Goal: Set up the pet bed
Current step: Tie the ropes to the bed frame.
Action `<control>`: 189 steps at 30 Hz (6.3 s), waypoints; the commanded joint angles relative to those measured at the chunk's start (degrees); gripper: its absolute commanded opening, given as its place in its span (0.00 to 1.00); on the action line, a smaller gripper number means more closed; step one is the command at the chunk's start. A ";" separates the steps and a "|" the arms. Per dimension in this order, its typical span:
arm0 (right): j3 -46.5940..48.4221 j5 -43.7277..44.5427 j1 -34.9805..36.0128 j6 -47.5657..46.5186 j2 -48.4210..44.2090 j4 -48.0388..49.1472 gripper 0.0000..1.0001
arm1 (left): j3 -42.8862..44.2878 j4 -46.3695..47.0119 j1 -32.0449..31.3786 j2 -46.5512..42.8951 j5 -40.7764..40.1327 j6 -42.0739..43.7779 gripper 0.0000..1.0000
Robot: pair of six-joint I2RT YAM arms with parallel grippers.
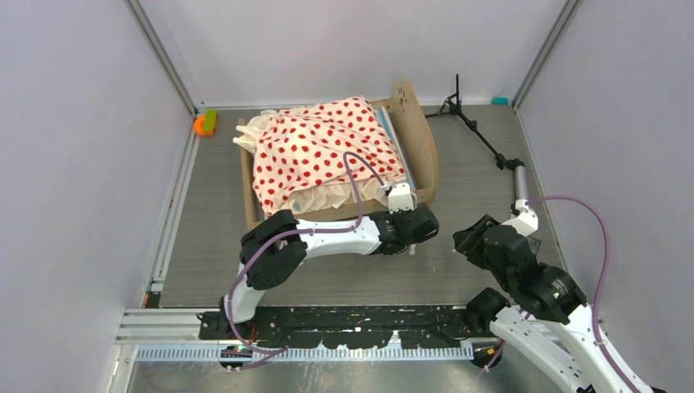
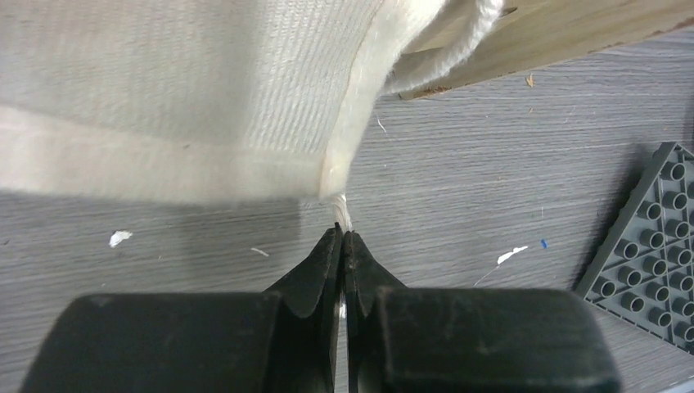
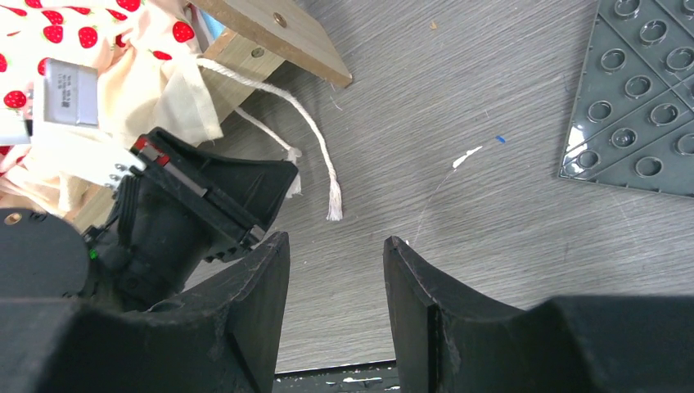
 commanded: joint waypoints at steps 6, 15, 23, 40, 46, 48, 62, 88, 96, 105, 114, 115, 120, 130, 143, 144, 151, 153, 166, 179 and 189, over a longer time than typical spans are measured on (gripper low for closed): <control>2.32 0.78 -0.15 0.38 -1.01 -0.57 0.51 | 4.15 3.08 1.78 4.10 4.19 -2.25 0.05; 2.17 0.20 -0.15 0.12 -1.06 -0.60 0.51 | 5.98 5.55 2.32 5.96 6.25 -1.79 0.33; 2.00 0.00 -0.20 0.00 -0.84 -0.49 0.51 | 3.85 13.47 3.11 6.03 10.68 0.21 0.45; 0.95 -0.75 -0.16 0.38 -0.09 0.75 0.25 | -12.22 28.95 4.13 -5.13 13.62 15.34 0.45; -2.37 -5.54 -0.20 0.92 5.33 8.31 0.05 | -24.94 28.23 4.03 -19.00 8.91 18.07 0.44; -3.99 -7.20 -0.20 1.10 8.15 11.86 0.01 | -27.81 27.63 4.02 -22.31 8.03 18.35 0.44; -14.00 -16.71 -5.15 1.48 30.12 36.21 0.00 | -32.89 25.96 4.85 -28.45 7.59 23.49 0.33; -14.53 -14.79 -8.98 -0.82 46.39 43.88 0.00 | -34.75 27.85 7.16 -28.79 10.73 25.89 0.30; -11.71 -9.59 -11.19 -3.52 48.99 44.59 0.00 | -36.36 28.95 9.05 -28.55 12.98 25.89 0.30; -7.65 -11.30 -13.71 -5.75 56.32 50.20 0.00 | -36.86 29.11 9.25 -28.09 14.18 26.07 0.31; -7.03 -10.87 -15.36 -7.36 55.95 52.35 0.00 | -37.99 29.56 9.28 -27.81 14.67 25.72 0.32; -7.70 -11.00 -15.36 -7.75 54.23 52.11 0.01 | -37.99 29.56 9.27 -27.80 14.67 25.79 0.32; -11.40 -13.37 -15.30 -10.07 43.46 48.32 0.21 | -38.17 29.94 9.31 -27.63 14.86 25.98 0.32; -11.29 -29.52 -15.12 -11.61 40.31 39.10 0.45 | -38.09 30.44 9.36 -27.35 16.35 27.13 0.32; -1.76 -29.10 -13.60 -25.19 37.99 33.33 0.43 | -39.61 28.02 9.44 -30.81 17.61 30.03 0.32; -0.95 -30.12 -13.60 -28.16 36.88 33.95 0.44 | -40.08 27.61 9.44 -31.83 17.54 30.36 0.32; 1.72 -46.93 -13.60 -68.41 30.28 36.52 0.49 | -42.98 25.79 11.39 -37.24 18.09 31.11 0.36; 4.25 -55.95 -13.67 -93.96 31.60 26.28 0.46 | -43.37 25.78 12.23 -37.81 19.50 30.97 0.35; 16.69 -52.89 -12.81 -139.84 51.65 -2.17 0.47 | -46.53 26.77 16.43 -41.71 21.61 31.40 0.35; 16.26 -44.20 -7.23 -152.48 60.51 0.69 0.41 | -54.59 32.43 22.44 -46.81 25.44 26.87 0.37; 20.72 -36.38 -4.72 -159.54 68.63 -1.02 0.41 | -55.54 32.29 23.57 -48.47 26.67 27.98 0.37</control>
